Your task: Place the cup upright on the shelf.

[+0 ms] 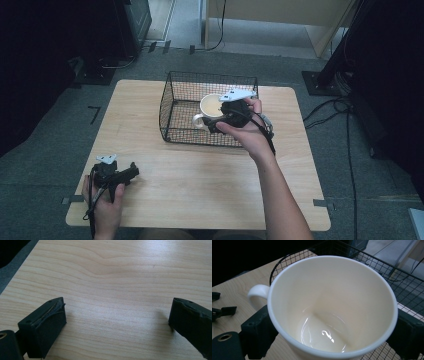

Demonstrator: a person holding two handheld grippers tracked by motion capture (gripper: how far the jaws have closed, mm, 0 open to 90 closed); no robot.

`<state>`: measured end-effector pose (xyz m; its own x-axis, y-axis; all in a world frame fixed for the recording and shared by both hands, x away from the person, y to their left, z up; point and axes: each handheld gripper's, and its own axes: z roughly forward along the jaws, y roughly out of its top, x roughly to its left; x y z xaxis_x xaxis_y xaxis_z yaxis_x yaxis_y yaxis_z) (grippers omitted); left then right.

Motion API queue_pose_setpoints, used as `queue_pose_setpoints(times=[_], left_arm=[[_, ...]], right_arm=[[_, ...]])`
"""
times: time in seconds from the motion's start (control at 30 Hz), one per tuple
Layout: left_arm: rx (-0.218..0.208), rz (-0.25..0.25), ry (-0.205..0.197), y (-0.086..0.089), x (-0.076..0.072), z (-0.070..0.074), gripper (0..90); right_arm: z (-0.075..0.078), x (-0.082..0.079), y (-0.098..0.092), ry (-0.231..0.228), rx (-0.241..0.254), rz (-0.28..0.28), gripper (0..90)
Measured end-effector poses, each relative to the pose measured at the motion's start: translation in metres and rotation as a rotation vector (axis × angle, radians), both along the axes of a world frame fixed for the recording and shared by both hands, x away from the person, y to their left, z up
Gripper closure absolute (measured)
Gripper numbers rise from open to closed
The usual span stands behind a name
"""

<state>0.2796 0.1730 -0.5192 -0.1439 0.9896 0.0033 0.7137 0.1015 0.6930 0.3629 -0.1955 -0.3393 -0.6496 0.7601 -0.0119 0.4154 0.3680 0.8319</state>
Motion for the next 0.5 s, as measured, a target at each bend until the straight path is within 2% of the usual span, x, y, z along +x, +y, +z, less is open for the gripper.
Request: queue_pose_setpoints(times=[0.27, 0.3, 0.4, 0.5], left_arm=[[0.0, 0.0, 0.001, 0.0, 0.0, 0.0, 1.2], [0.001, 0.0, -0.001, 0.0, 0.0, 0.0, 1.2], [-0.001, 0.001, -0.001, 0.0, 0.0, 0.0, 1.2], [0.0, 0.0, 0.001, 0.0, 0.0, 0.0, 1.2]], right_arm=[[-0.003, 0.024, 0.0, -0.005, 0.015, 0.006, 8.8], [-0.006, 0.032, 0.0, 0.0, 0.014, 0.002, 8.8], [-0.008, 0.038, 0.0, 0.0, 0.009, 0.001, 8.8], [-0.012, 0.052, -0.001, 0.005, 0.016, -0.001, 8.8]])
